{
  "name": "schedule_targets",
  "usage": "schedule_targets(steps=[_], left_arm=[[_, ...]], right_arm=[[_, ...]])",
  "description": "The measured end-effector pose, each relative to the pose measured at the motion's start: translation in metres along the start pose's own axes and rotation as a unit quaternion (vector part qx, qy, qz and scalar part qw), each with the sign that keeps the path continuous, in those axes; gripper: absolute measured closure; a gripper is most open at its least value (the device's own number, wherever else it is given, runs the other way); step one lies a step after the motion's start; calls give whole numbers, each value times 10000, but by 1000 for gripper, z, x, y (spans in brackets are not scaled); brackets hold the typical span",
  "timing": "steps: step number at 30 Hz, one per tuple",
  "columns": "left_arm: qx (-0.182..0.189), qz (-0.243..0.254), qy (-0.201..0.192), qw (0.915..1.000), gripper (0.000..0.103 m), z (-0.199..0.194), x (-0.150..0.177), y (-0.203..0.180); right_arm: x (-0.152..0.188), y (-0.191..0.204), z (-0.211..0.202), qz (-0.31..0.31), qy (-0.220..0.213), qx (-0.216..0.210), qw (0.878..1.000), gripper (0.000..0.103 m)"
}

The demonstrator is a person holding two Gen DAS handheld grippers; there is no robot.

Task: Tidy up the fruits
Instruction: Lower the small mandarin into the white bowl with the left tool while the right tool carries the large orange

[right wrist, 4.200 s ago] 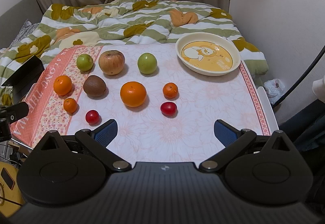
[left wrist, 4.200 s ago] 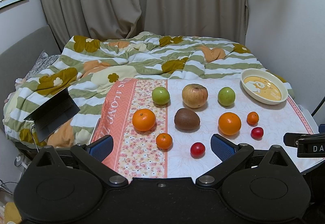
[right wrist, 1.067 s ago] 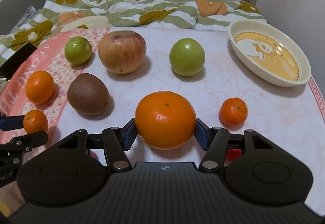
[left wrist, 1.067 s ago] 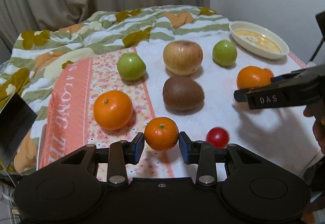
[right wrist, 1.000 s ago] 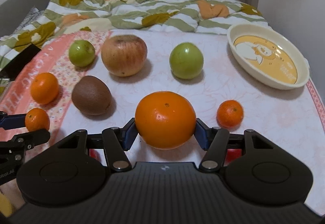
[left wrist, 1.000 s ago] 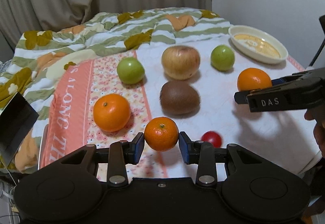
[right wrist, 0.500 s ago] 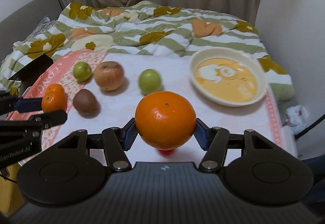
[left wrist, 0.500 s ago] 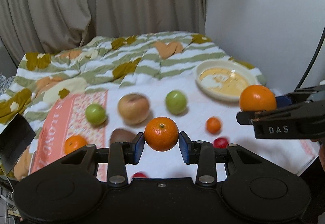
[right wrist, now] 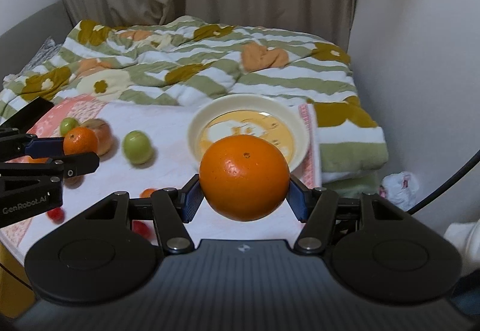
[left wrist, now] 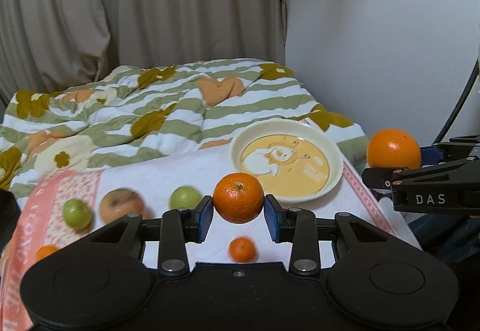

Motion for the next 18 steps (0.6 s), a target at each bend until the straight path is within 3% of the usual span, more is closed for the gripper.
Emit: schedule_targets(steps=[18], left_arm=[[323,607,508,9963,62,155,-72,-34]], right_arm=[[-50,-69,104,660,297,284,9970,29]])
Point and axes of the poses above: each gripper's, at about its wrist camera, not at the fingertips, and z roughly the way its jaws point, y to its left, x to its underside, the point moved 2 cm from there along z, roughly the way its jaws point, and after that the axes turned 6 degrees about -z, right-handed, at the moved point
